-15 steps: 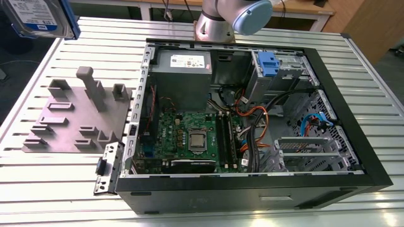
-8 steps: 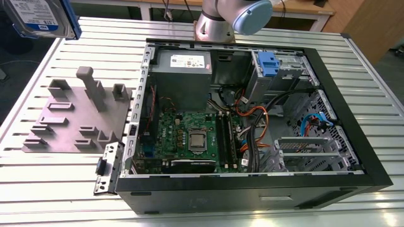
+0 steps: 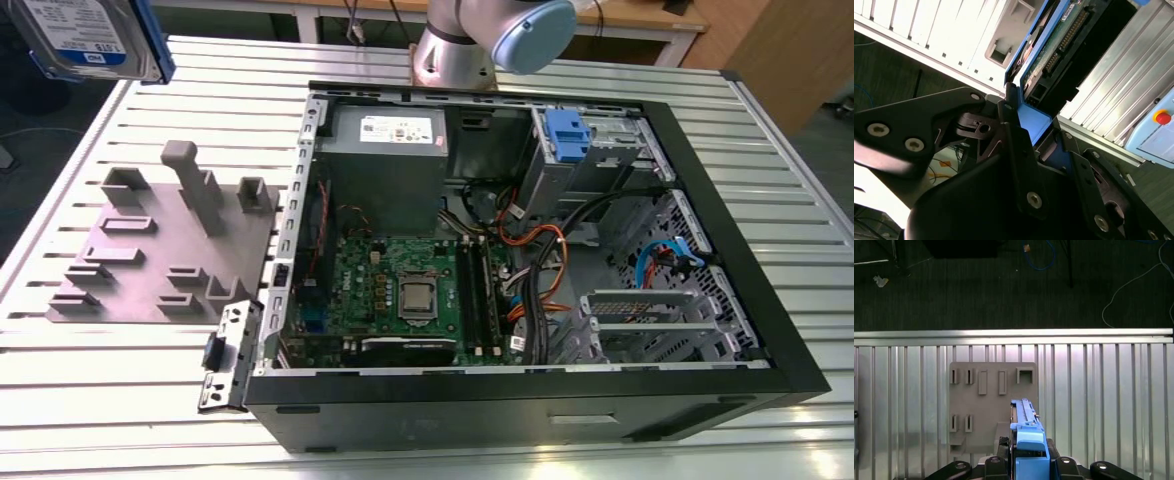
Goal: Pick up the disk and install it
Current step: 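Pick up the disk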
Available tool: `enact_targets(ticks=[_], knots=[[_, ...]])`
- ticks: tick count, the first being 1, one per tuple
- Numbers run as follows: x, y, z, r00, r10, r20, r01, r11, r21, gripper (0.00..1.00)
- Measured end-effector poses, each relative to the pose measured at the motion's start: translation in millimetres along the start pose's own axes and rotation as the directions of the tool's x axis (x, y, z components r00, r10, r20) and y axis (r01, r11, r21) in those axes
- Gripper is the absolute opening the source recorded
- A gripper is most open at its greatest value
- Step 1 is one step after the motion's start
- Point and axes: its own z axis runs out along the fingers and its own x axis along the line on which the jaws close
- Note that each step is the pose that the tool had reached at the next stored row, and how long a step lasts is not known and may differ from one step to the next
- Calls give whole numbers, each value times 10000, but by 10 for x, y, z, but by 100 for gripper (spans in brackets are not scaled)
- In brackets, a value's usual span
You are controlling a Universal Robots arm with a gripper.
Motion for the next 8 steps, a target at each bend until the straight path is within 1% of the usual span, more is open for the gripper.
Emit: enact_targets(ticks=[8], knots=[[0, -18, 0, 10000, 1, 0, -1, 10000, 0, 36]])
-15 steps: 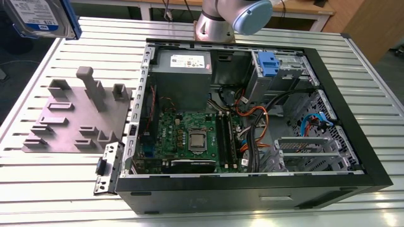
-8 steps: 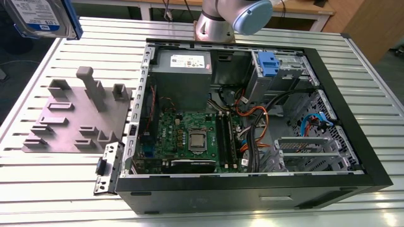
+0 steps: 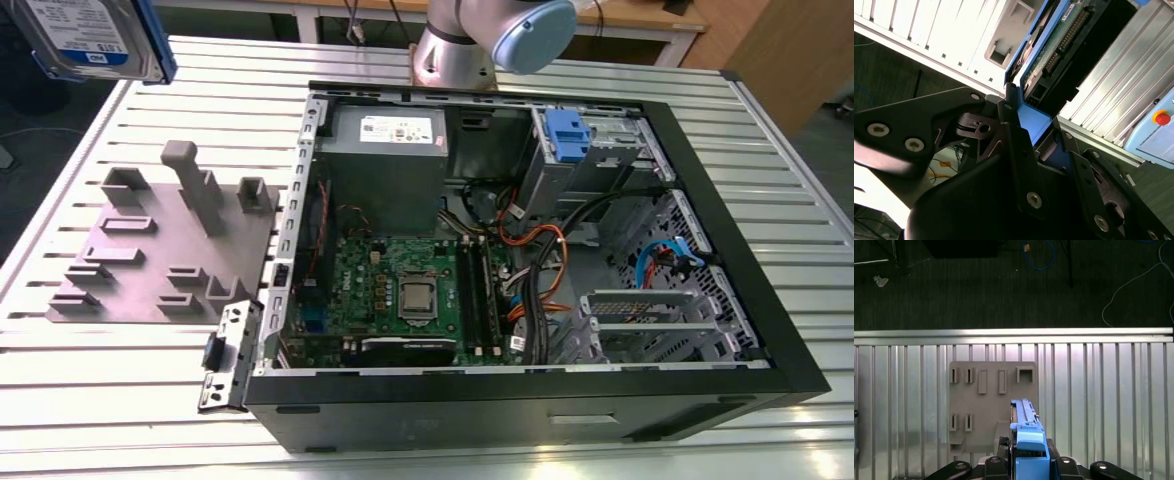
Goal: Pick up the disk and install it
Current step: 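Pick up the disk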
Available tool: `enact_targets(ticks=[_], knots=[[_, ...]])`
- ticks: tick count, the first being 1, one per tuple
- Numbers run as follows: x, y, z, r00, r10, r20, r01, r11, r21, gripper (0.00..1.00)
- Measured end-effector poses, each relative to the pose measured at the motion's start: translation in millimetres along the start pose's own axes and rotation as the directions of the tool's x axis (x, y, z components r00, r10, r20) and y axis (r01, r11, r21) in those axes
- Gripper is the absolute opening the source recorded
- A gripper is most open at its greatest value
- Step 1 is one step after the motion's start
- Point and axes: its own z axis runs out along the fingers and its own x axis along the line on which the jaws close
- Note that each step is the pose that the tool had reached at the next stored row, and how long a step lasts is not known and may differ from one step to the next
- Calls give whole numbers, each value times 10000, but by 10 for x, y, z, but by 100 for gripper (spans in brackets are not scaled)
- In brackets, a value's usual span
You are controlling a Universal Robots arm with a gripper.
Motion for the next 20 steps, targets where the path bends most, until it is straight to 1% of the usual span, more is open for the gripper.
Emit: enact_targets(ticks=[5, 14, 20], knots=[[2, -6, 0, 10000, -1, 0, 1, 10000, 0, 36], [30, -16, 0, 10000, 2, -13, -2, 10000, 1, 36], [29, -73, -1, 10000, 1, -14, -1, 10000, -1, 36]])
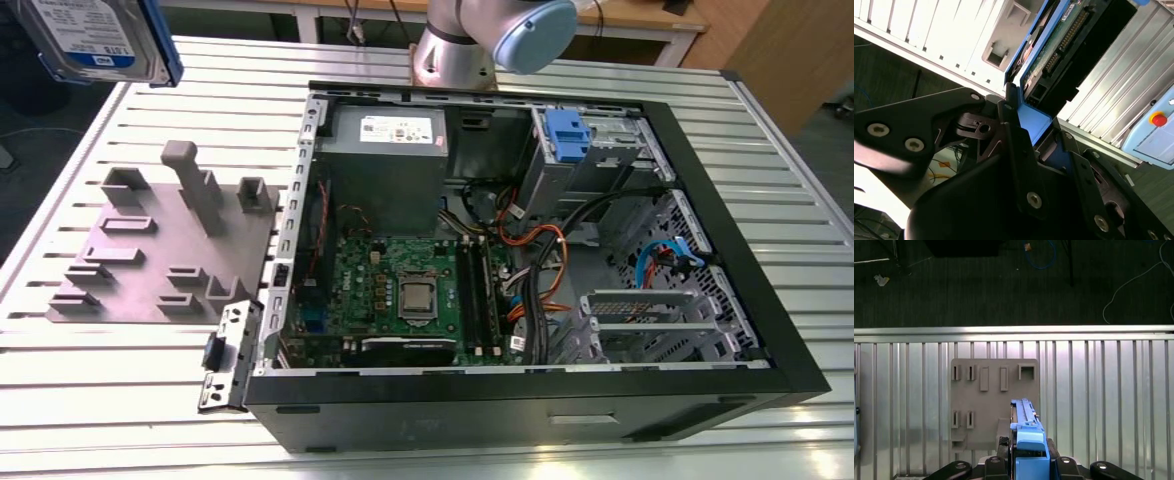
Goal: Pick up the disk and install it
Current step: 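Pick up the disk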
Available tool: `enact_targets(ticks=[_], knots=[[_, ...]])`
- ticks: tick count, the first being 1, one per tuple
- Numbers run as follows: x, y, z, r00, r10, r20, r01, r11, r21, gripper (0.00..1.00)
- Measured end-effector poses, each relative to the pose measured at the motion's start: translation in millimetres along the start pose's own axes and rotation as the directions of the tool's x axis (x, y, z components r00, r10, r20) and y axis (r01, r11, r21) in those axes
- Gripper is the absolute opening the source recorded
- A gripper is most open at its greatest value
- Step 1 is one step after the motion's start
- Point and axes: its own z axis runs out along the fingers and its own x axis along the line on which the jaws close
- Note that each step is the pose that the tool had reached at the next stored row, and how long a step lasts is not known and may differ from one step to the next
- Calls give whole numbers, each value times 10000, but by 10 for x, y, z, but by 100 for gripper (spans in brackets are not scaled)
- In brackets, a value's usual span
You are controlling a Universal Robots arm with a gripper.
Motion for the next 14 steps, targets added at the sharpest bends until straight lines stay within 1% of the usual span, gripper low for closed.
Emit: enact_targets(ticks=[8, 14], knots=[[-1, -75, 1, 10000, 0, 1, 0, 10000, 2, 36], [-2, -113, 0, 10000, 0, 1, 0, 10000, 1, 36]])
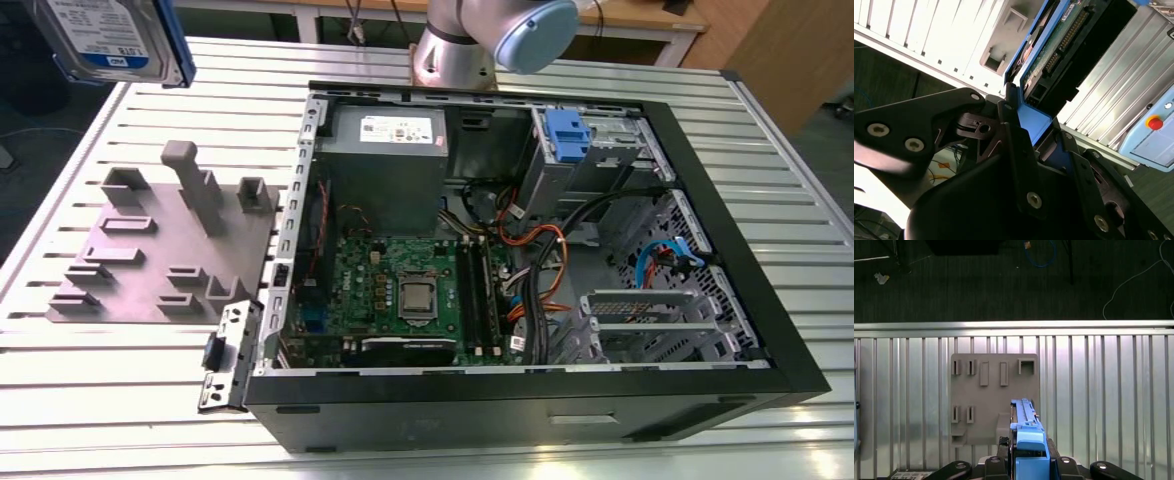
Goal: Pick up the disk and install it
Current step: 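Pick up the disk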
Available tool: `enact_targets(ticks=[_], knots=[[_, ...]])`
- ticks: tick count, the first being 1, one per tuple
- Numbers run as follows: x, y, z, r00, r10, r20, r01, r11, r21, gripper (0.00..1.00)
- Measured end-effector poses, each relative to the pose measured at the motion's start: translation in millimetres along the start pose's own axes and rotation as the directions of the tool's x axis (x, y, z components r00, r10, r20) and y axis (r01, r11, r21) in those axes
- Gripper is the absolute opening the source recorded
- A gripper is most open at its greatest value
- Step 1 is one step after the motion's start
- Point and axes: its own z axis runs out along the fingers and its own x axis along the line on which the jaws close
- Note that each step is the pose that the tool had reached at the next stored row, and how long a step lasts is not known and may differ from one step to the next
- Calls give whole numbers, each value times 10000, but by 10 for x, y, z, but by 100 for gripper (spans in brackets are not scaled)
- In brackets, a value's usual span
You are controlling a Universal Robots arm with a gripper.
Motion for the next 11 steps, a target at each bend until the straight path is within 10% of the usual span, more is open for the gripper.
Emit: enact_targets(ticks=[11], knots=[[-1, -33, 0, 10000, 0, 0, 0, 10000, -1, 36]])
